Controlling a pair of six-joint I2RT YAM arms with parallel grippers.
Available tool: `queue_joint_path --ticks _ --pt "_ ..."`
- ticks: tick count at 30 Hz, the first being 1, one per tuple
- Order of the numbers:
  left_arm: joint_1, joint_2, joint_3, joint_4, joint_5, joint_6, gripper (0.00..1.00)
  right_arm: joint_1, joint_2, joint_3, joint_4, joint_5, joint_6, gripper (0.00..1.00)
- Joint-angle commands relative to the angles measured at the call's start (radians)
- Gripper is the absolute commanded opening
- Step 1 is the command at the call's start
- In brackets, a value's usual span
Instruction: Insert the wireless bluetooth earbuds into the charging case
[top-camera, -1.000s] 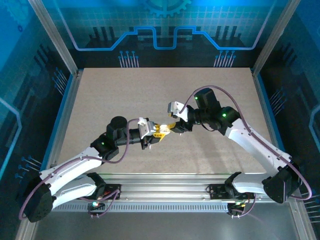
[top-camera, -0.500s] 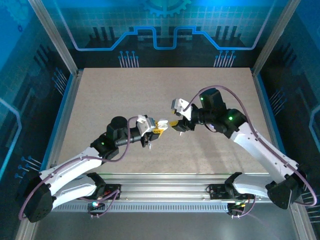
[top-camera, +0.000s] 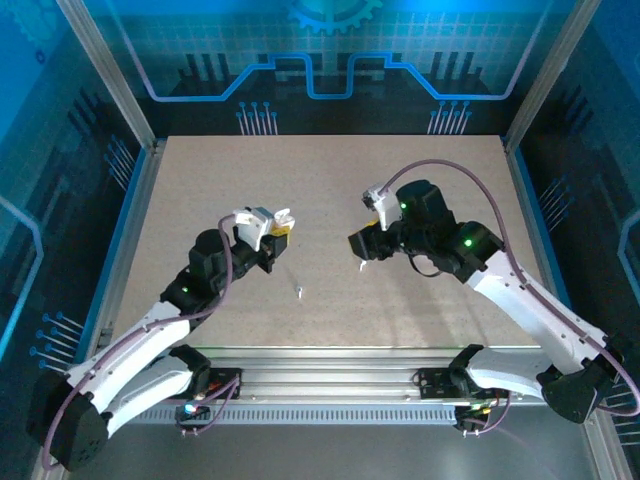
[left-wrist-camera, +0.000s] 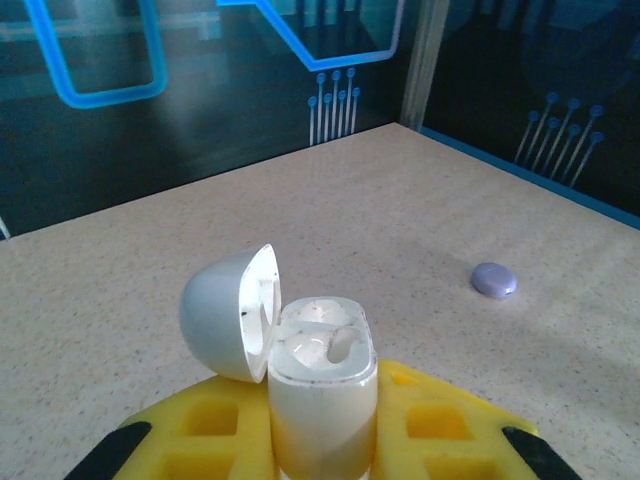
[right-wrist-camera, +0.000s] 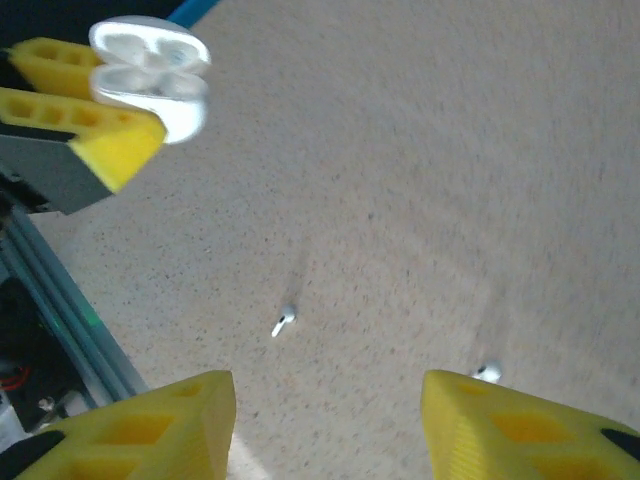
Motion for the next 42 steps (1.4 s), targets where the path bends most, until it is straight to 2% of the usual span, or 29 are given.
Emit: queue_joint_path --ticks 1,5,8,12,18,28,34,42 --pt "0.019 -0.003 0.008 -0.069 -0.074 -0.021 0.15 0.044 0.033 -0.030 -0.072 0.081 0.351 0.48" --pt "0.044 -0.007 0.035 -0.143 -0.115 -0.056 0.14 0.123 0.097 -0.026 -0.106 0.116 0.552 0.46" --pt "0.056 -0.019 0.021 -0.134 -0.129 -0.077 0.14 0.179 0.167 -0.027 -0.118 0.145 0.642 0.46" --pt "0.092 -0.033 0.029 -0.187 -0.173 -0.121 0.15 0.222 0.304 0.015 -0.139 0.117 0.712 0.46" --pt "0.153 -0.075 0.016 -0.240 -0.183 -0.152 0.15 0.257 0.552 0.169 -0.207 0.080 0.711 0.42" --pt "0.202 -0.092 0.023 -0.278 -0.174 -0.156 0.15 0.261 0.836 0.349 -0.149 -0.012 0.666 0.38" --pt "0.213 -0.097 0.017 -0.277 -0.164 -0.158 0.15 0.256 0.938 0.428 -0.151 -0.026 0.643 0.36" --pt "0.218 -0.116 0.004 -0.270 -0.168 -0.156 0.15 0.249 0.993 0.424 -0.124 -0.028 0.648 0.33"
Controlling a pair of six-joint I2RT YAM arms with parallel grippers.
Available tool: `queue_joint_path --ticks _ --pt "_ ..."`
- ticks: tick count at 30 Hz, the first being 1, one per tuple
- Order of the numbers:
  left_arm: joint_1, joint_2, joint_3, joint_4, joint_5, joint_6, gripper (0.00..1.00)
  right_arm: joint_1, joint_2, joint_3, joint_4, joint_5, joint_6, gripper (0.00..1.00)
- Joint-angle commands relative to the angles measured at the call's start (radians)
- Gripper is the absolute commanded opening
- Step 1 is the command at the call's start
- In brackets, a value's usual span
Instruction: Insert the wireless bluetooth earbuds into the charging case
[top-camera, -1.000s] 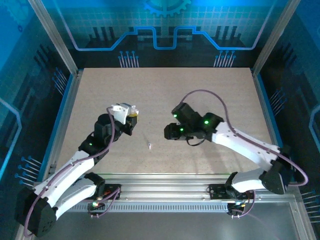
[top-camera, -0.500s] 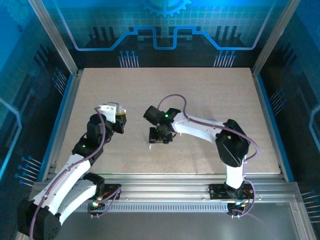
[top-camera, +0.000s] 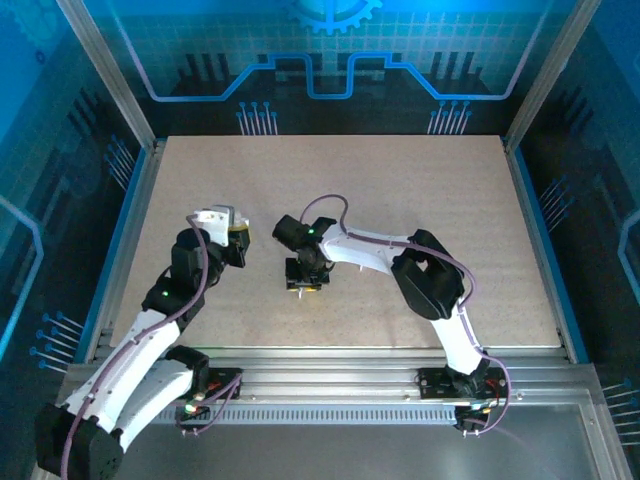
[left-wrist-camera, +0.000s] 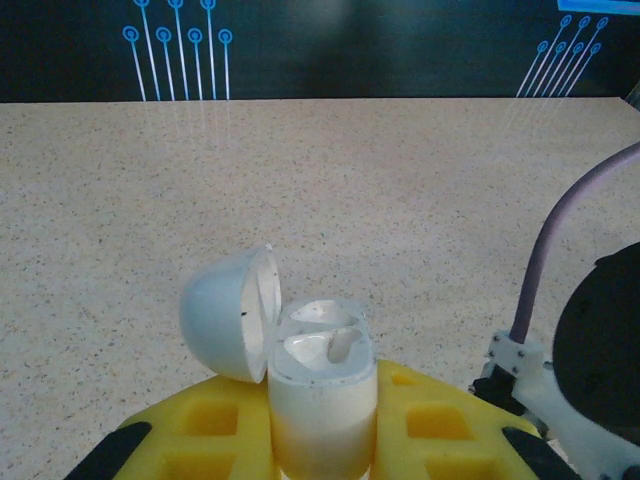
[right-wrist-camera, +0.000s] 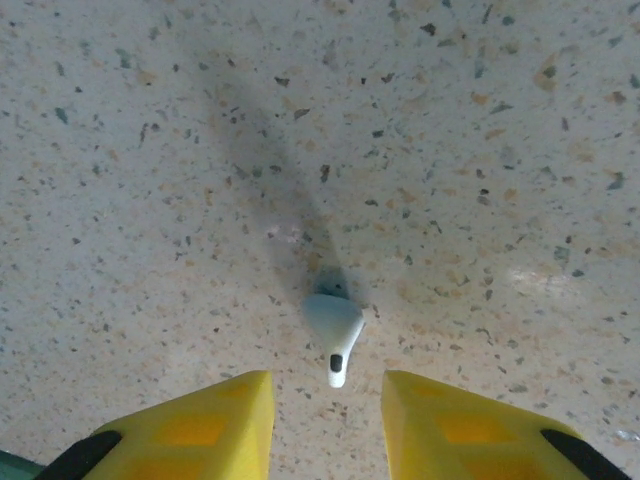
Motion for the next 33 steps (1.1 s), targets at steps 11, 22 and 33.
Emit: queue_joint_path --ticks 11,22,33 --pt "0.020 -0.011 0.010 0.015 0.013 -0.021 0.15 -0.016 0.051 0.019 0.016 -0.014 -0.013 0.30" --pt "0.026 -0.009 -0.002 0.027 0.024 -0.027 0.15 -0.020 0.088 0.058 -0.005 0.005 -0.028 0.27" --pt "0.031 0.003 -0.007 0.032 0.047 -0.036 0.15 -0.021 0.098 0.024 0.005 0.005 -0.020 0.24"
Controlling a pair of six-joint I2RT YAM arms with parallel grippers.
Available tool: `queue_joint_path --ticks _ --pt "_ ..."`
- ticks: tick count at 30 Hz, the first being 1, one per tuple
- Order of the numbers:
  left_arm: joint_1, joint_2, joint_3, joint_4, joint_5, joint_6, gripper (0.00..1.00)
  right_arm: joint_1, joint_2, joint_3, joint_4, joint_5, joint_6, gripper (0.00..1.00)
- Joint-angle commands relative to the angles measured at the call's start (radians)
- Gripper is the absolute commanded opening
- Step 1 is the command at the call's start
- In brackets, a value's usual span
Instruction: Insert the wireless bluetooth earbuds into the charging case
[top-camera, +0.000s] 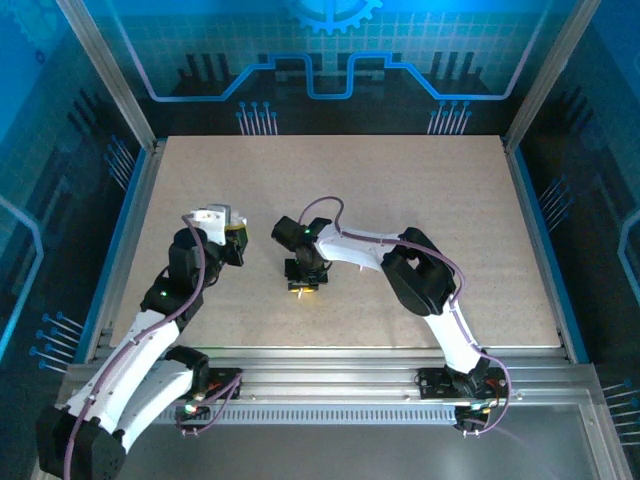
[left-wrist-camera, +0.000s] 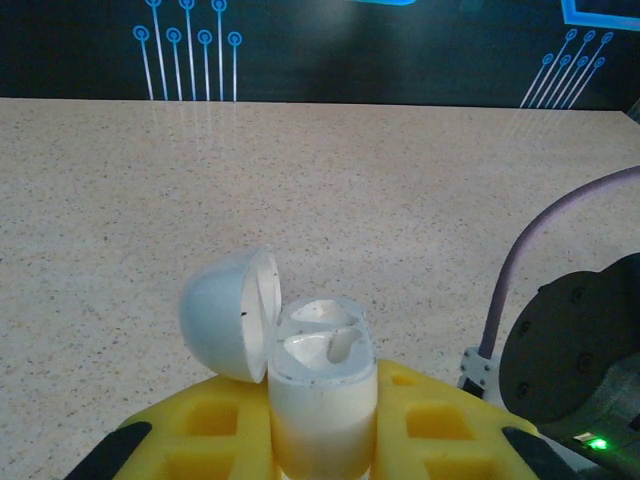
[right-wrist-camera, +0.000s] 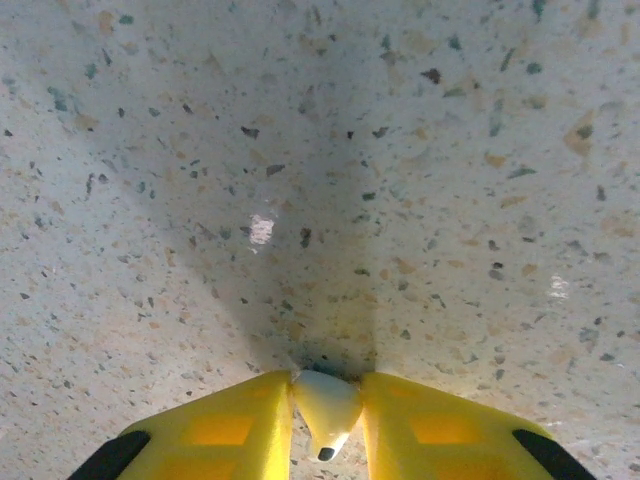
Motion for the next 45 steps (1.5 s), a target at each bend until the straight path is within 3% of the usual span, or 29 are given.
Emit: queue_joint_path --ticks 1,22,36,45 --pt "0.007 0.009 -0.009 0.031 0.034 -0.014 0.15 -0.009 0.027 -0.020 0.011 0.010 -0.004 0.23" --pt "0.002 0.118 -0.033 0.119 0.226 -0.039 0.11 -0.037 -0.209 -0.228 0.169 0.045 0.028 0.19" --pt "-0.070 0.213 -0.079 0.242 0.297 -0.027 0.10 -0.066 -0.422 -0.358 0.243 0.096 0.022 0.18" --pt "-0.128 0.344 -0.094 0.364 0.367 -0.005 0.10 -0.085 -0.482 -0.363 0.279 0.114 -0.055 0.17"
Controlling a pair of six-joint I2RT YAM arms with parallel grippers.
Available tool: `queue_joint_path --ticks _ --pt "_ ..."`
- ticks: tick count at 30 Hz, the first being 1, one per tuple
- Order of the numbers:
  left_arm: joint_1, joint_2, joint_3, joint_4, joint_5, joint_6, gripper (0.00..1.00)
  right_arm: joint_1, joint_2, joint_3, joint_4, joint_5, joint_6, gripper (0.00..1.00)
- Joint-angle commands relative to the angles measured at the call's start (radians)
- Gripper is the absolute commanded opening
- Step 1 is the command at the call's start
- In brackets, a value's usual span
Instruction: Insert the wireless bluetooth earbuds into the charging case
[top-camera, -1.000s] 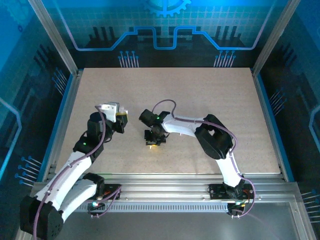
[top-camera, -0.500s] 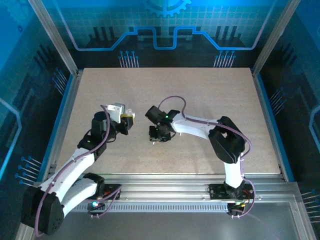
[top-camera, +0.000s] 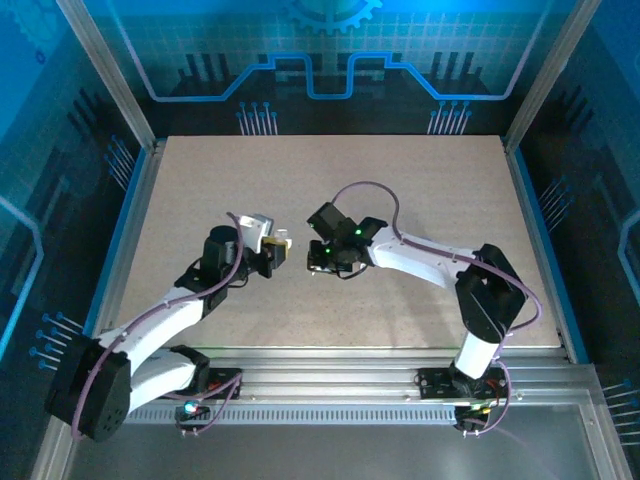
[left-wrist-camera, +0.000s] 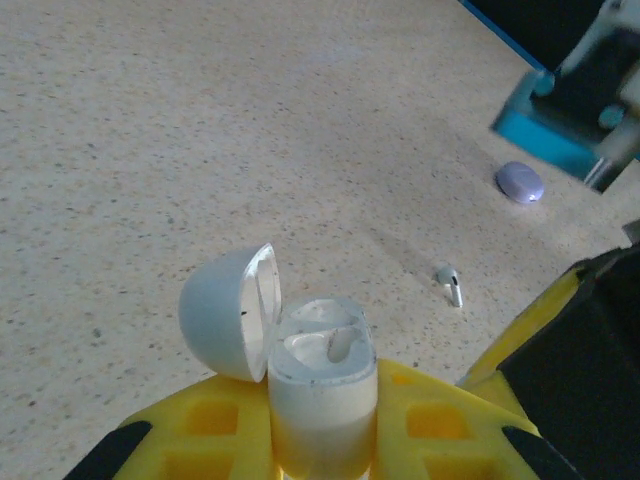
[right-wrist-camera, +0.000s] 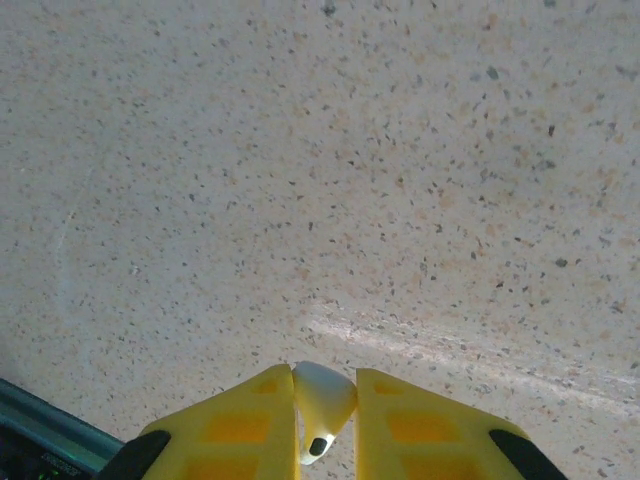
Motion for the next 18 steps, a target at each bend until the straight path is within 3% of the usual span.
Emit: queue_joint_path --ticks 1,9,18 --pt "-0.019 0.036 -0.026 0.096 0.040 0.023 0.10 -0.022 -0.032 -0.006 0.028 0.026 -0.052 0.17" --pt "-0.041 0.136 -0.044 0.201 0.055 0.061 0.10 -0.032 -0.079 -0.028 0.064 0.036 -0.099 0.16" --pt "-0.063 0.167 -0.074 0.330 0.156 0.103 0.10 -0.034 -0.176 -0.080 0.157 0.048 -0.165 0.16"
